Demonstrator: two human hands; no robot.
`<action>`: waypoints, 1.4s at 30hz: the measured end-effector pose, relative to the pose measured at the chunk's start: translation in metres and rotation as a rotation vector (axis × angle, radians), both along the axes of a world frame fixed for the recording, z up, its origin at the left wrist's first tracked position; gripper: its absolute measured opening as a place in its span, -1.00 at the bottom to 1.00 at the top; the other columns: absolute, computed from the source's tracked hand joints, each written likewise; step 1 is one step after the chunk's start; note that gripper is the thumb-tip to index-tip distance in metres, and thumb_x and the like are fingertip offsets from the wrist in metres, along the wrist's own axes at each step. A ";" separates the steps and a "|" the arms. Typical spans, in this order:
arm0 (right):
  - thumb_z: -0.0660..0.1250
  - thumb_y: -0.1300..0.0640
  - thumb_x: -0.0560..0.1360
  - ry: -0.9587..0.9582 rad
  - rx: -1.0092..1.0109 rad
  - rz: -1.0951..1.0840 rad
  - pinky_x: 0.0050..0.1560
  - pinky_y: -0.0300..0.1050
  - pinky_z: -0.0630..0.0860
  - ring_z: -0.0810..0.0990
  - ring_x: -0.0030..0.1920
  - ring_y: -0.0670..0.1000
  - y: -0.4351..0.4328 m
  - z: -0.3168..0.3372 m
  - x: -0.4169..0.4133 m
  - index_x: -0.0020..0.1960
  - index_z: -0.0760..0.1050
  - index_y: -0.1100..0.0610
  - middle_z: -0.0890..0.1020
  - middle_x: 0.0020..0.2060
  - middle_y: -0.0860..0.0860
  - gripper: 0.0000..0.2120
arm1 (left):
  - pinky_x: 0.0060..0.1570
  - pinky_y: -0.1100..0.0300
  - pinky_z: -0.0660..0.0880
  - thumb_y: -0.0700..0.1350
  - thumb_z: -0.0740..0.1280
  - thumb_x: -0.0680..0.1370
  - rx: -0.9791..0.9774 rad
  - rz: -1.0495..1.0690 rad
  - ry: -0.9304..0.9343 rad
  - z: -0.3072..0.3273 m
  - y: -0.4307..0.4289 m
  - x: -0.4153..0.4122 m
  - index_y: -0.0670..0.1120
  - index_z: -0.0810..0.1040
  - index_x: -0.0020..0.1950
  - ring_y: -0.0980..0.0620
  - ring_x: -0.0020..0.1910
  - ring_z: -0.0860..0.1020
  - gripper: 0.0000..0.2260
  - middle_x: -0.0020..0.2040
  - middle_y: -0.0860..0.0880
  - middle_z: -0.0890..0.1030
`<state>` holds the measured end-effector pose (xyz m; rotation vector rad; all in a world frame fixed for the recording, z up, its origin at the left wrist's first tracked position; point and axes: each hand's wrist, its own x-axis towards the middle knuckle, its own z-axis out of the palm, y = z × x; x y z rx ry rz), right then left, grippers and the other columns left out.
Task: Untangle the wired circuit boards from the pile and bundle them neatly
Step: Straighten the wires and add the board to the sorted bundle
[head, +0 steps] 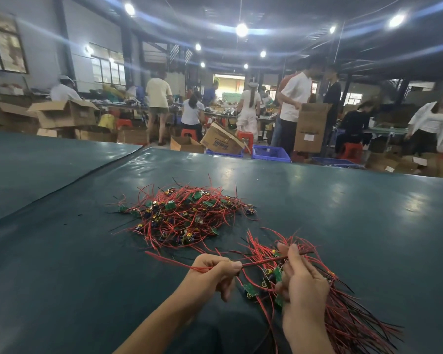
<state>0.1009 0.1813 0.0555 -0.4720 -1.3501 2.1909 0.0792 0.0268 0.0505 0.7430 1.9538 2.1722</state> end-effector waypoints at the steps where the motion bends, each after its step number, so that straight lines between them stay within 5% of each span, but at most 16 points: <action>1: 0.34 0.06 0.54 0.001 0.001 -0.025 -0.64 -0.33 0.22 0.16 -0.62 -0.16 0.000 0.000 0.001 -0.19 0.70 0.14 0.23 -0.62 -0.14 -0.76 | -0.41 0.30 0.32 0.06 0.36 0.35 0.010 0.014 -0.004 -0.001 0.000 0.000 -0.04 0.38 -0.57 0.10 -0.58 0.32 -0.65 -0.60 -0.04 0.41; 4: 0.32 -0.06 0.52 0.004 0.100 -0.031 -0.56 -0.27 0.19 0.17 -0.59 -0.13 -0.006 -0.002 0.004 -0.21 0.64 0.16 0.23 -0.60 -0.13 -0.68 | -0.43 0.26 0.33 0.05 0.39 0.30 0.103 0.044 -0.081 -0.002 -0.004 -0.003 -0.14 0.30 -0.53 0.04 -0.58 0.34 -0.61 -0.61 -0.07 0.38; 8: 0.21 -0.30 0.41 0.040 0.372 0.160 -0.42 -0.19 0.29 0.27 -0.50 -0.08 -0.029 -0.010 0.008 -0.34 0.33 0.11 0.31 -0.55 -0.10 -0.53 | -0.45 0.22 0.34 0.01 0.43 0.26 0.159 -0.030 -0.179 -0.002 -0.004 -0.002 -0.16 0.29 -0.45 -0.02 -0.54 0.34 -0.63 -0.54 -0.09 0.33; 12: 0.04 -0.30 0.49 0.091 0.515 0.440 -0.37 -0.34 0.38 0.46 -0.47 -0.08 -0.051 -0.019 0.014 -0.38 0.46 0.33 0.50 -0.55 0.03 -0.29 | -0.48 0.27 0.33 -0.03 0.41 0.30 0.086 -0.116 -0.214 -0.001 -0.006 0.001 -0.30 0.38 -0.43 0.04 -0.56 0.36 -0.63 -0.50 -0.08 0.37; 17: 0.06 -0.14 0.58 0.047 0.433 0.427 -0.36 -0.25 0.45 0.53 -0.48 0.02 -0.041 -0.018 0.014 -0.49 0.56 0.26 0.57 -0.53 0.16 -0.32 | -0.42 0.24 0.31 0.03 0.44 0.44 -0.027 -0.080 -0.226 0.001 -0.005 0.001 -0.06 0.50 -0.49 0.06 -0.55 0.36 -0.65 -0.56 -0.02 0.40; 21: 0.18 -0.06 0.60 -0.115 0.229 0.246 -0.49 -0.20 0.30 0.36 -0.51 0.02 -0.034 -0.020 0.006 -0.45 0.52 0.30 0.42 -0.56 0.13 -0.41 | -0.40 0.27 0.37 0.08 0.44 0.43 -0.006 -0.053 -0.256 0.000 -0.006 -0.002 -0.09 0.60 -0.31 0.06 -0.47 0.44 -0.74 -0.45 -0.06 0.51; 25: 0.10 -0.14 0.63 -0.146 -0.132 0.204 -0.62 -0.31 0.13 0.14 -0.65 -0.08 -0.022 -0.012 0.004 -0.46 0.31 0.10 0.20 -0.63 -0.06 -0.46 | -0.37 0.30 0.44 -0.06 0.40 0.50 -0.060 0.363 -0.121 -0.008 -0.013 -0.017 -0.11 0.64 -0.25 0.05 -0.36 0.52 -0.82 -0.35 -0.11 0.62; 30: 0.04 -0.24 0.60 -0.039 -0.422 0.319 -0.65 -0.33 0.14 0.16 -0.67 -0.11 -0.019 -0.010 0.006 -0.29 0.47 0.15 0.27 -0.60 -0.04 -0.45 | -0.23 0.25 0.49 -0.14 0.39 0.51 -0.297 0.727 0.106 -0.022 -0.039 -0.041 0.03 0.60 -0.17 0.18 -0.31 0.54 -0.91 -0.28 0.03 0.62; 35: 0.04 -0.23 0.60 -0.026 -0.341 0.333 -0.64 -0.28 0.16 0.18 -0.64 -0.10 -0.022 -0.010 0.004 -0.17 0.50 0.19 0.31 -0.56 -0.03 -0.47 | 0.09 0.17 0.46 -0.21 0.37 0.51 -0.532 0.836 0.340 -0.014 -0.053 -0.077 -0.06 0.60 0.05 0.06 0.04 0.51 -0.85 0.06 0.03 0.56; 39: 0.07 -0.20 0.60 -0.063 -0.282 0.338 -0.63 -0.28 0.15 0.19 -0.64 -0.09 -0.024 -0.012 0.002 -0.17 0.50 0.19 0.32 -0.56 -0.03 -0.49 | -0.05 0.11 0.51 -0.34 0.33 0.48 -0.499 0.976 0.486 0.001 -0.062 -0.097 -0.14 0.63 -0.05 0.04 -0.20 0.54 -0.85 -0.05 -0.05 0.61; 42: 0.11 -0.18 0.59 -0.084 -0.208 0.346 -0.62 -0.29 0.13 0.19 -0.64 -0.09 -0.027 -0.014 0.001 -0.19 0.52 0.20 0.32 -0.58 -0.04 -0.52 | 0.13 0.14 0.34 -0.36 0.30 0.47 -0.487 1.126 0.449 0.004 -0.069 -0.110 -0.16 0.61 0.02 -0.07 0.06 0.49 -0.80 0.03 -0.07 0.56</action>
